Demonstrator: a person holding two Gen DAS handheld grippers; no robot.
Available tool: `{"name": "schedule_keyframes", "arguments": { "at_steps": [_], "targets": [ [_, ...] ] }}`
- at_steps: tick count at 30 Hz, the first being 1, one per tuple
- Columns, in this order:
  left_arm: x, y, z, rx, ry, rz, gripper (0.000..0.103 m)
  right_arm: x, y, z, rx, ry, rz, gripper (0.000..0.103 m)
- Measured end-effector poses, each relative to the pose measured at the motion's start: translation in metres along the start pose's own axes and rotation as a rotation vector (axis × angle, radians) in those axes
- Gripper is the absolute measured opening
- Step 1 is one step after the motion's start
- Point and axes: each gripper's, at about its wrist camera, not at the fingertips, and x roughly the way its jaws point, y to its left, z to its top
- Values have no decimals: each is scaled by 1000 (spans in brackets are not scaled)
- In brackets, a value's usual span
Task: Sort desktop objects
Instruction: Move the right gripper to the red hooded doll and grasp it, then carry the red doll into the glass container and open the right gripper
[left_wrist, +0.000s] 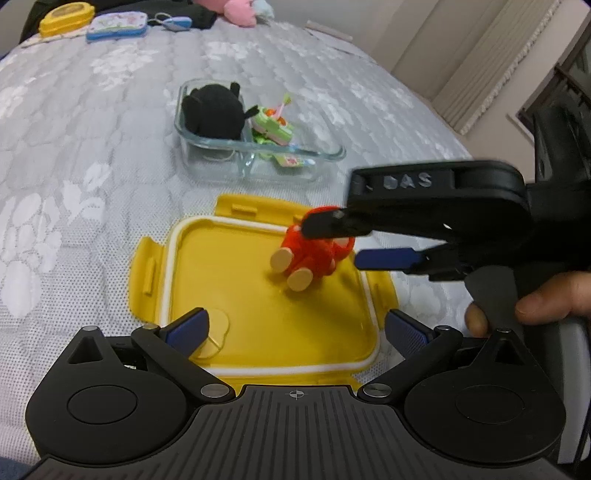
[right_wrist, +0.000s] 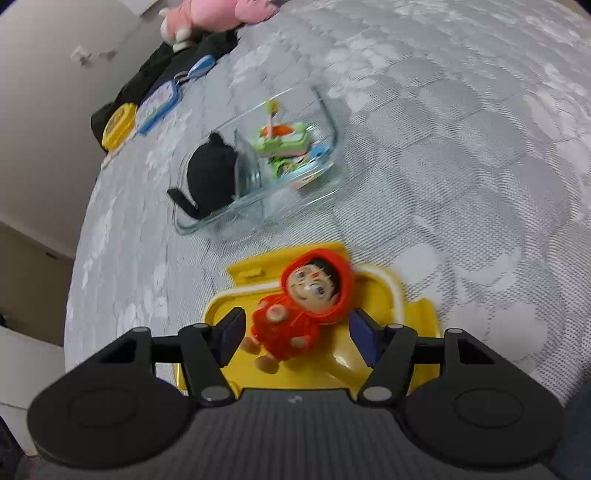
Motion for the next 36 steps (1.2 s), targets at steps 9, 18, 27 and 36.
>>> {"name": "schedule_keyframes", "arguments": {
  "at_steps": [9,18,27,36],
  "targets": [
    [6,1,0,-1,28,4,103,16,9,-1,-24,3,-63,70],
    [10,-1,1,9,41,-4,103,21,-4,-4,-2,0,-12,68],
    [11,1,3,-2,37,-15,103,-2,-15,4,-33,22,80,48],
    [28,-5,25,-63,36,-73,103,-39,-23,18,-92,41,112,48]
  ]
}}
